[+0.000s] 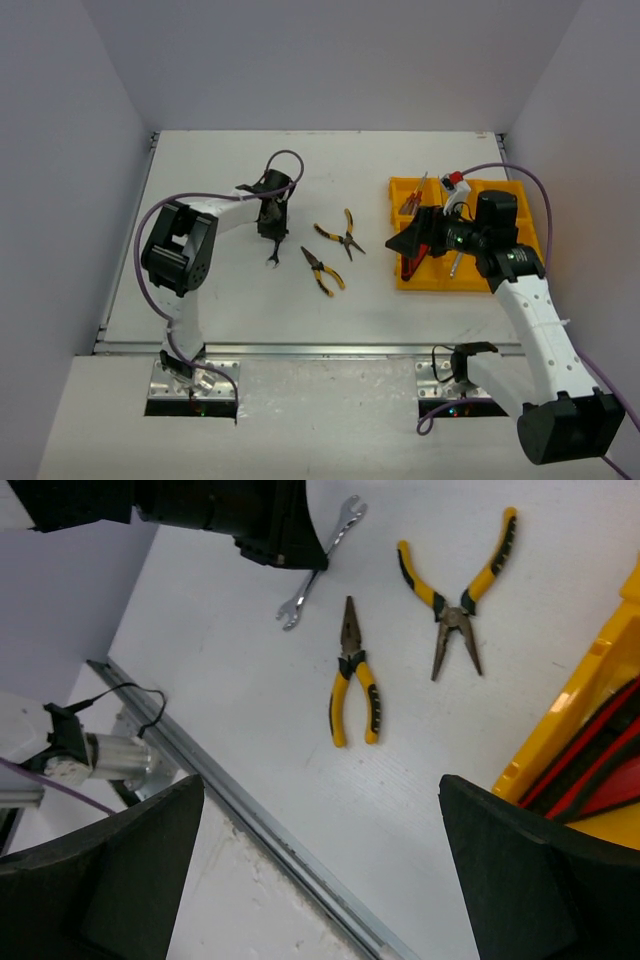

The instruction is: Sort the tools into containers

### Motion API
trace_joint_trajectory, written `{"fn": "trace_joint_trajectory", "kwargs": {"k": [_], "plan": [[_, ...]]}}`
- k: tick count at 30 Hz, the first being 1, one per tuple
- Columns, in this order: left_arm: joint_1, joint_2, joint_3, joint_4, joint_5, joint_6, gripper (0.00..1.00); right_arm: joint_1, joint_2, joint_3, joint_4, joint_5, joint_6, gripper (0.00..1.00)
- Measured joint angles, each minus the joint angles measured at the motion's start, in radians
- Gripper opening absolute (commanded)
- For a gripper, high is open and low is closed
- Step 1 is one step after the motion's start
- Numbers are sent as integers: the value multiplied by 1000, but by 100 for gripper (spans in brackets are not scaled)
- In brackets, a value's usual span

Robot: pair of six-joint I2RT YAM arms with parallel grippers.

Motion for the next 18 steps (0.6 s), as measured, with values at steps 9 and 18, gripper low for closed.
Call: {"fn": "trace_joint_trajectory", "kwargs": {"k": [9,18], "plan": [[-16,-194,-255,50,-23,-155,0,121,47,-99,195,-103,141,99],[-121,-360,-361,34,-32,-268,0,394,274,-173,454,8,276,97]]}}
